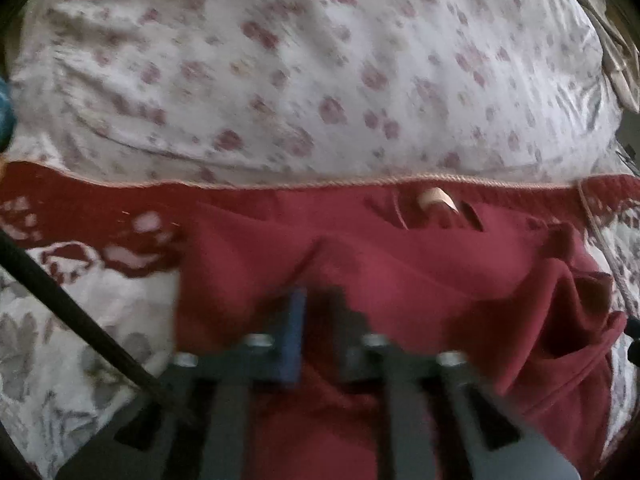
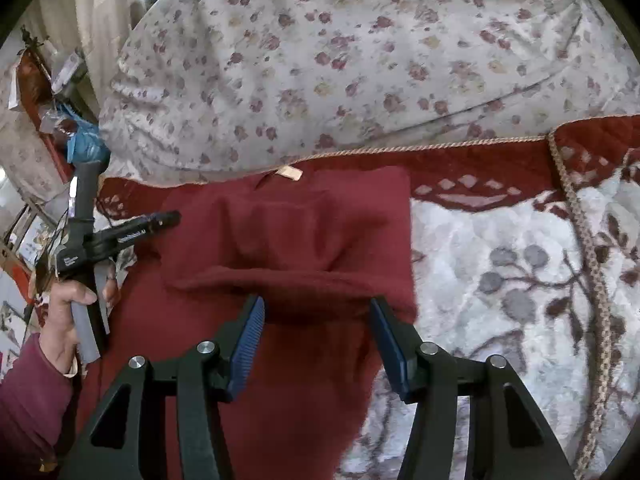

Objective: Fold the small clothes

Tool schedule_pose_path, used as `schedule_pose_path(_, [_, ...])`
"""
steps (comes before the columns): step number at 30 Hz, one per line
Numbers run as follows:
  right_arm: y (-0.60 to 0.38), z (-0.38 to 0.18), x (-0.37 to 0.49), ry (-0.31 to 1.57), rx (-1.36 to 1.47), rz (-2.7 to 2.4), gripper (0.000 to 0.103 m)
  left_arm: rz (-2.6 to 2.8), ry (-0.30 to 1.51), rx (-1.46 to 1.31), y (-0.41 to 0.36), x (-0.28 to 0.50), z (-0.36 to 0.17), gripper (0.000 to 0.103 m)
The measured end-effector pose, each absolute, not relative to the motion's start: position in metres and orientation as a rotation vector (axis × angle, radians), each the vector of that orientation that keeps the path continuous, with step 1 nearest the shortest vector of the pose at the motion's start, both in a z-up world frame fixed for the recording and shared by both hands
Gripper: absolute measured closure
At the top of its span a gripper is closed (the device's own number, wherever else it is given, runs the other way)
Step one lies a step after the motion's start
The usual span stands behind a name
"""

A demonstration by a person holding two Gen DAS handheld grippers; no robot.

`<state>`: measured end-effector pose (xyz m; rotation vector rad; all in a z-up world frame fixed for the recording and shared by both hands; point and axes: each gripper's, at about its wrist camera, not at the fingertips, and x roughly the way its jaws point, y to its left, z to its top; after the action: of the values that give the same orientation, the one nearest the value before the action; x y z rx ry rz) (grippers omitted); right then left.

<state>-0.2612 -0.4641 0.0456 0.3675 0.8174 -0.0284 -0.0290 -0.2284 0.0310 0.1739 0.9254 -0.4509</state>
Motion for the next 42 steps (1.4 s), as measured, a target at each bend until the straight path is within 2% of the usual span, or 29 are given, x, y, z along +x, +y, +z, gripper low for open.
schedule_pose_path(2, [-0.466,0.050,-0.263,0.804,0.353,-0.047,0.043,-0.445,0.924,0.137,-0.223,-0.028,0.036,0.103])
schedule_pose_path(5, [-0.468,0.055,-0.262,0.794,0.343,-0.059,0.037,-0.469,0.857,0.004,-0.198,-0.028,0.069,0.103])
schedule_pose_path(8, [-0.468,0.058,-0.257,0.798,0.329,-0.061,0.037,-0.411,0.738,-0.050,-0.161,-0.033,0.108,0.103])
schedule_pose_path(13, [-0.457,0.056,-0.236,0.839,0.266,-0.050,0.037,-0.380,0.812,-0.072,-0.141,-0.024,0.093,0.102])
schedule_pose_path(15, [-0.450,0.056,-0.233,0.838,0.268,-0.030,0.037,-0.393,0.861,-0.074,-0.149,-0.019,0.083,0.081])
schedule_pose_path(17, [-0.445,0.056,-0.234,0.831,0.272,-0.017,0.036,-0.410,0.872,-0.065,-0.161,-0.020,0.076,0.037])
schedule_pose_path(18, [-0.442,0.056,-0.235,0.831,0.270,-0.009,0.034,-0.412,0.857,-0.061,-0.165,-0.022,0.075,0.032])
schedule_pose_path(19, [-0.441,0.055,-0.235,0.832,0.268,-0.008,0.033,-0.414,0.844,-0.054,-0.171,-0.023,0.074,0.032])
schedule_pose_path(22, [-0.440,0.050,-0.238,0.840,0.274,-0.006,0.033,-0.402,0.870,0.078,-0.200,-0.020,0.061,0.021])
schedule_pose_path(25, [-0.445,0.049,-0.240,0.845,0.292,-0.006,0.033,-0.339,0.922,0.218,-0.222,-0.016,0.033,0.021])
schedule_pose_path(26, [-0.447,0.049,-0.242,0.843,0.296,-0.007,0.033,-0.349,0.948,0.203,-0.223,-0.015,0.025,0.029])
schedule_pose_path(27, [-0.448,0.049,-0.244,0.841,0.297,-0.012,0.033,-0.365,0.979,0.170,-0.223,-0.013,0.018,0.059])
schedule_pose_path(28, [-0.449,0.048,-0.246,0.841,0.296,-0.019,0.033,-0.363,1.000,0.146,-0.223,-0.013,0.015,0.070])
schedule_pose_path(29, [-0.451,0.047,-0.248,0.842,0.295,-0.026,0.033,-0.345,0.984,0.149,-0.222,-0.015,0.018,0.085])
schedule_pose_path(30, [-0.452,0.047,-0.248,0.844,0.296,-0.032,0.033,-0.375,0.967,0.122,-0.218,-0.017,0.027,0.090])
schedule_pose_path(33, [-0.458,0.046,-0.252,0.846,0.311,-0.051,0.033,-0.440,0.911,-0.039,-0.193,-0.024,0.062,0.091])
schedule_pose_path(37, [-0.461,0.051,-0.254,0.833,0.304,-0.057,0.033,-0.378,0.793,-0.077,-0.162,-0.033,0.098,0.091])
schedule_pose_path(42, [-0.453,0.051,-0.243,0.848,0.226,-0.051,0.033,-0.338,0.897,-0.105,-0.149,-0.024,0.067,0.091])
